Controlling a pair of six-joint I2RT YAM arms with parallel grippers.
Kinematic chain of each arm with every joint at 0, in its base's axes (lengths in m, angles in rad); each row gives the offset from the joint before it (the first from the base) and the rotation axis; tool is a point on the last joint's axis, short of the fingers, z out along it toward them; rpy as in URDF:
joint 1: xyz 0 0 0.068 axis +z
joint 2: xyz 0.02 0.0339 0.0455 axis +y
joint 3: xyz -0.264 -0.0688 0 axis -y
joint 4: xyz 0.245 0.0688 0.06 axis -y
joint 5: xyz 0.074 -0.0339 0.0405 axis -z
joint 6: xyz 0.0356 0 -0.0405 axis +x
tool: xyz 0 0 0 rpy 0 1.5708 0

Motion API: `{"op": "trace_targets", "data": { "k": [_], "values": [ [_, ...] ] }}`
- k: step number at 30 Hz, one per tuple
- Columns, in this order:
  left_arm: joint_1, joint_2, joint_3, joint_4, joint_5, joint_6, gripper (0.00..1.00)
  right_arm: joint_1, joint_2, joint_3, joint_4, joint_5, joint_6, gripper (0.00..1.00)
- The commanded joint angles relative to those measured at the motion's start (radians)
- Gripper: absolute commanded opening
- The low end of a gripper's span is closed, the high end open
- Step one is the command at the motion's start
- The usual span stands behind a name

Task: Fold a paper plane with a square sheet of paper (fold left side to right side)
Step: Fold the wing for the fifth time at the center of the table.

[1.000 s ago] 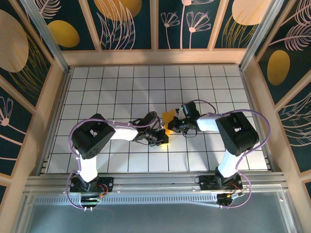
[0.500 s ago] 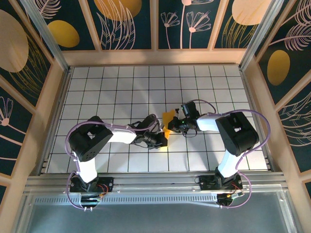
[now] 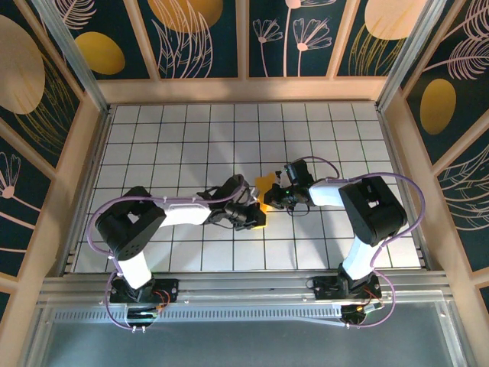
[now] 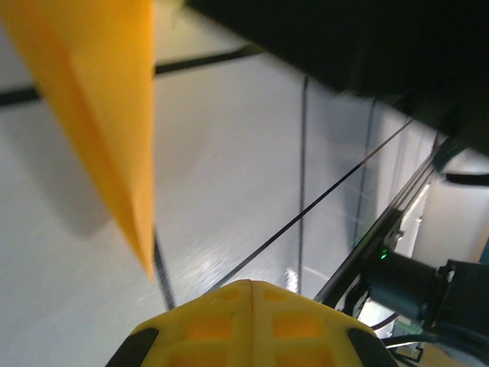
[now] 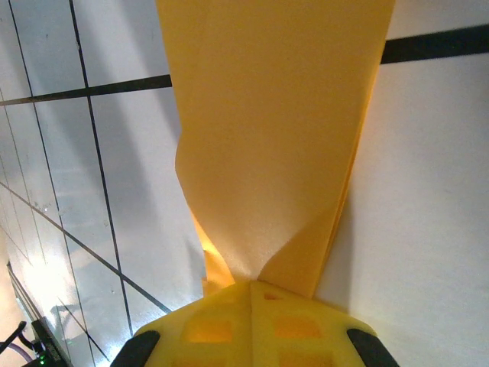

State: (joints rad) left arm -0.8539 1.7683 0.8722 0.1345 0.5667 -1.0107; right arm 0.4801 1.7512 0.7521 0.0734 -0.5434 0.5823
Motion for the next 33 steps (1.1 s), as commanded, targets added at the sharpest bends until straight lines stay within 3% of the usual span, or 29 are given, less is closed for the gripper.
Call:
{"op": "trace_targets", "data": {
  "k": [1,19,33],
  "values": [
    [0.019,0.056,0.043,-0.033,-0.014,0.012,0.00,0.017,0.087,-0.038,-0.157,0.161,-0.018,0.00],
    [0.029,0.177,0.050,-0.018,-0.018,0.025,0.00,0.025,0.076,-0.031,-0.160,0.158,-0.013,0.00],
    [0.021,0.189,0.025,-0.100,-0.089,0.041,0.00,0.002,-0.113,0.008,-0.128,0.076,0.001,0.00]
  ]
}}
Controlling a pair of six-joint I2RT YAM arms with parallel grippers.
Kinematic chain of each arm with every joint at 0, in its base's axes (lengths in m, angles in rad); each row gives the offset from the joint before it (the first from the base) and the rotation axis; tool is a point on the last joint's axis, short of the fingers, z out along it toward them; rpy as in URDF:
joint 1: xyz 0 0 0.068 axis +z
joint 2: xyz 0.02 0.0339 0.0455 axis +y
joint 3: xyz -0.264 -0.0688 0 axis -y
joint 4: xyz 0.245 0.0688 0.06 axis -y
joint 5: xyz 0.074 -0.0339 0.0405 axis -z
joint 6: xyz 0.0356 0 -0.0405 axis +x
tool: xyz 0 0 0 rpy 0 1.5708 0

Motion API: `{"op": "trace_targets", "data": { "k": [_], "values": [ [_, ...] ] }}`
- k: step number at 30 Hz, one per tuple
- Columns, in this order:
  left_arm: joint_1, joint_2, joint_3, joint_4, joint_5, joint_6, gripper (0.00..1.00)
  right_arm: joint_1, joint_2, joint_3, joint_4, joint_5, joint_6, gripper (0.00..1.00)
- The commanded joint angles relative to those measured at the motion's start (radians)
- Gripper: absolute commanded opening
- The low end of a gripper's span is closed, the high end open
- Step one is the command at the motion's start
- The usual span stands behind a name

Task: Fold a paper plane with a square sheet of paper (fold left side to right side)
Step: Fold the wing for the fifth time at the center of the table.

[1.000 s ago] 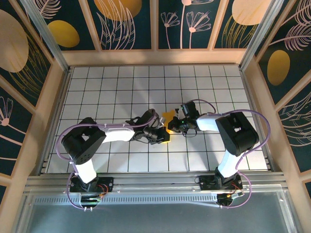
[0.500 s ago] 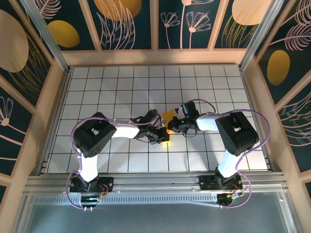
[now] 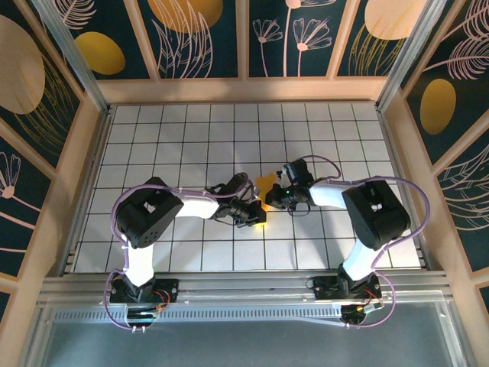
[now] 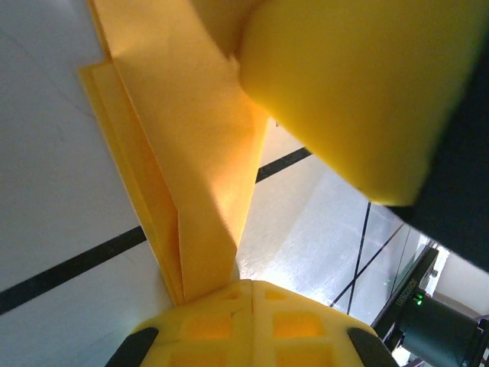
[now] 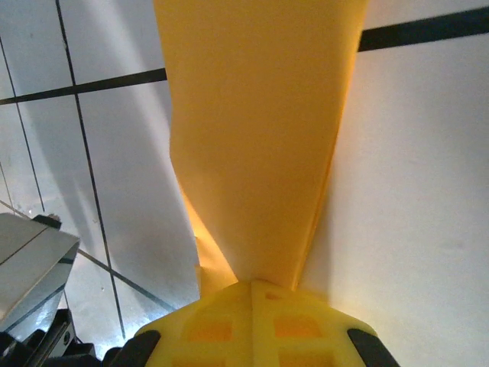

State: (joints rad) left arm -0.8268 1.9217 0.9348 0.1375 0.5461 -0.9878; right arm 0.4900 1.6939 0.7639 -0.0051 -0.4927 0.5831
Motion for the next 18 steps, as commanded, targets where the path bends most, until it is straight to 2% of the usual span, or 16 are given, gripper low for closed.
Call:
{"op": "trace_targets", "data": {
  "k": [1,10,18],
  "values": [
    [-0.007,0.034,-0.038,-0.109,-0.074,0.021,0.00,-0.007,-0.068,-0.010,-0.048,0.019,0.002,0.00],
    [-0.008,0.034,-0.041,-0.127,-0.086,0.026,0.00,0.004,-0.079,-0.065,0.051,-0.038,0.047,0.00],
    [-0.007,0.034,-0.040,-0.134,-0.090,0.028,0.00,-0.031,-0.029,0.020,0.057,-0.027,0.012,0.00]
  ]
}}
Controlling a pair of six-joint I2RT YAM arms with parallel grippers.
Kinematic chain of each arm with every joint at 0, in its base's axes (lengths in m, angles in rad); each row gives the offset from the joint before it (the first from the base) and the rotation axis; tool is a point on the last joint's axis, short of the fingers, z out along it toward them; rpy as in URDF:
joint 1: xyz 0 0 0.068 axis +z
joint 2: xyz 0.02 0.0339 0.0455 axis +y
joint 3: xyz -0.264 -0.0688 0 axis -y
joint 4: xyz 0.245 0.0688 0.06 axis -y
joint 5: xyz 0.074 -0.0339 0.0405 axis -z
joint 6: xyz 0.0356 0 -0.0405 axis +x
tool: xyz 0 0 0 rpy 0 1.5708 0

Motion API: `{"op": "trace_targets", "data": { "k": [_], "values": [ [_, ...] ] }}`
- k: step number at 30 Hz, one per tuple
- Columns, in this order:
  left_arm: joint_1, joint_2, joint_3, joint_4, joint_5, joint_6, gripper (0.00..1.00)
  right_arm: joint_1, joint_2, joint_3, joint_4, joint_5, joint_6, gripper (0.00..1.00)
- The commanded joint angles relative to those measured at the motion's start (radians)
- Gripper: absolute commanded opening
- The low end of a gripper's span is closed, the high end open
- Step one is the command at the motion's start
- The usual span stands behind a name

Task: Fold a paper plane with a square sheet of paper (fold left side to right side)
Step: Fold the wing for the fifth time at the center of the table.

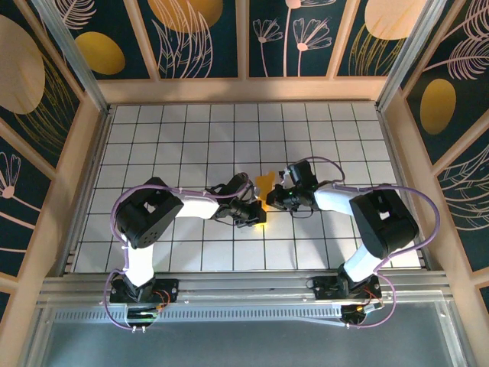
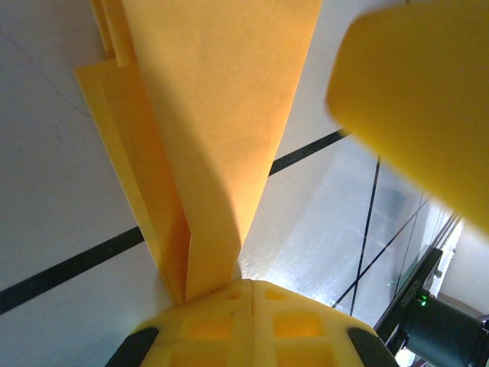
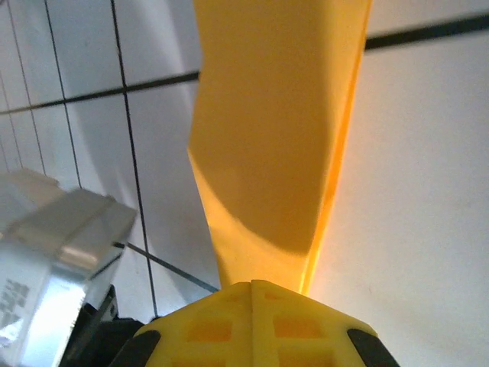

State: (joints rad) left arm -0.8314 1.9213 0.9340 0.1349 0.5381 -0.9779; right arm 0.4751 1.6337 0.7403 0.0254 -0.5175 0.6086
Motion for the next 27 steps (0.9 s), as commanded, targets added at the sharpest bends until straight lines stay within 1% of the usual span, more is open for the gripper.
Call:
{"op": "trace_targets", "data": {
  "k": [1,6,12,18,22,27],
  "values": [
    [-0.003,0.034,-0.039,-0.132,-0.082,0.019,0.00,-0.018,0.044,0.057,0.024,-0.003,-0.021,0.00],
    [-0.003,0.032,-0.038,-0.132,-0.082,0.018,0.00,-0.029,0.110,0.107,0.019,0.007,-0.038,0.00],
    [-0.003,0.026,-0.040,-0.135,-0.084,0.021,0.00,-0.028,0.170,0.126,0.026,0.016,-0.040,0.00],
    [-0.002,0.019,-0.046,-0.130,-0.082,0.017,0.00,-0.032,0.218,0.139,-0.031,0.071,-0.061,0.00],
    [-0.003,-0.014,-0.058,-0.086,-0.049,0.002,0.00,-0.033,0.233,0.123,-0.065,0.101,-0.067,0.00],
    [0.010,-0.071,-0.026,-0.039,0.007,-0.019,0.00,-0.033,0.242,0.093,-0.083,0.102,-0.068,0.00]
  ]
}}
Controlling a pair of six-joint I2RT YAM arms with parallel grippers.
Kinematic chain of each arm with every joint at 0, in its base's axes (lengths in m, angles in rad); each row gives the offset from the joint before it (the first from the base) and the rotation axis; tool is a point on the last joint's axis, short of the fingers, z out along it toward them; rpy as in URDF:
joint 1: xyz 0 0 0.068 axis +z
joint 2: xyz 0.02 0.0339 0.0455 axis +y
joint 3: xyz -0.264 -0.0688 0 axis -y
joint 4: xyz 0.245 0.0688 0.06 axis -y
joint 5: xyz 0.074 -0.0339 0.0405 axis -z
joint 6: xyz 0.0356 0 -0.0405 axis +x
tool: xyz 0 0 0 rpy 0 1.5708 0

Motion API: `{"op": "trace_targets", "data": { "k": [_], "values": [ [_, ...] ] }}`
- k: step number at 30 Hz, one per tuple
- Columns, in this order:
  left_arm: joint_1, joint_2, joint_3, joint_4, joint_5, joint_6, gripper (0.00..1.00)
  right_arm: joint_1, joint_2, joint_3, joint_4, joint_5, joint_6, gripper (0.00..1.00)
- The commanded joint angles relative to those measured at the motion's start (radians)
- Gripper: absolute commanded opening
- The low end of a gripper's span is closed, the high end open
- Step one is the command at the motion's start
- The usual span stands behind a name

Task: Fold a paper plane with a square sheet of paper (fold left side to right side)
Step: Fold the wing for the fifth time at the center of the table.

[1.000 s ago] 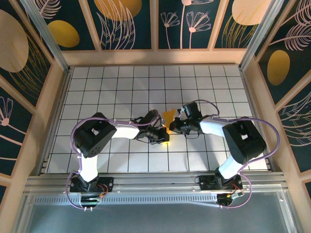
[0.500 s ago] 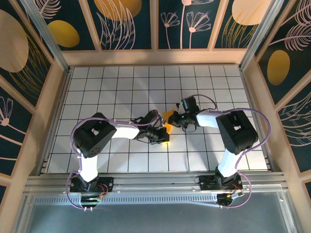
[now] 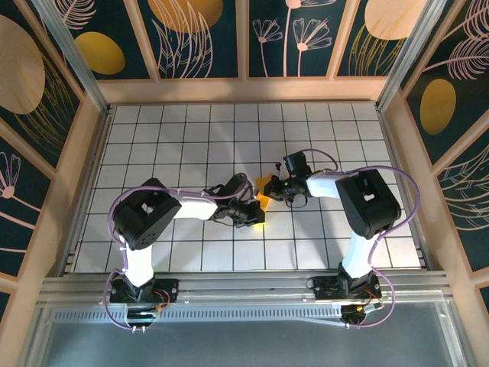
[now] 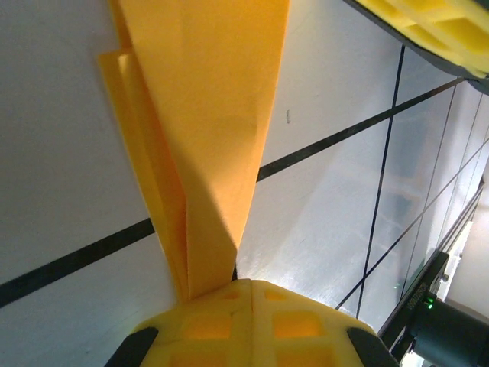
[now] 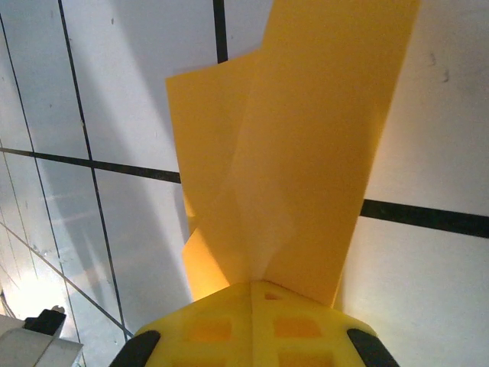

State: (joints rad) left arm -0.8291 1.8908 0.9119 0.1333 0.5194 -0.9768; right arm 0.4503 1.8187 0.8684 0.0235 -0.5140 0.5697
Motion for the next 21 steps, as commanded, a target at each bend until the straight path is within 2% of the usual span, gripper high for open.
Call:
{"op": "trace_targets", "data": {
  "k": [1,8,21],
  "values": [
    [0.010,-0.047,0.004,-0.027,0.034,-0.024,0.00,-0.009,0.057,-0.039,-0.079,0.097,-0.029,0.00],
    [0.015,-0.018,0.096,-0.027,0.071,-0.009,0.00,-0.007,0.056,-0.042,-0.084,0.094,-0.029,0.00],
    [0.033,0.091,0.167,-0.105,0.012,0.050,0.00,0.001,0.060,-0.040,-0.088,0.099,-0.027,0.00]
  ]
}}
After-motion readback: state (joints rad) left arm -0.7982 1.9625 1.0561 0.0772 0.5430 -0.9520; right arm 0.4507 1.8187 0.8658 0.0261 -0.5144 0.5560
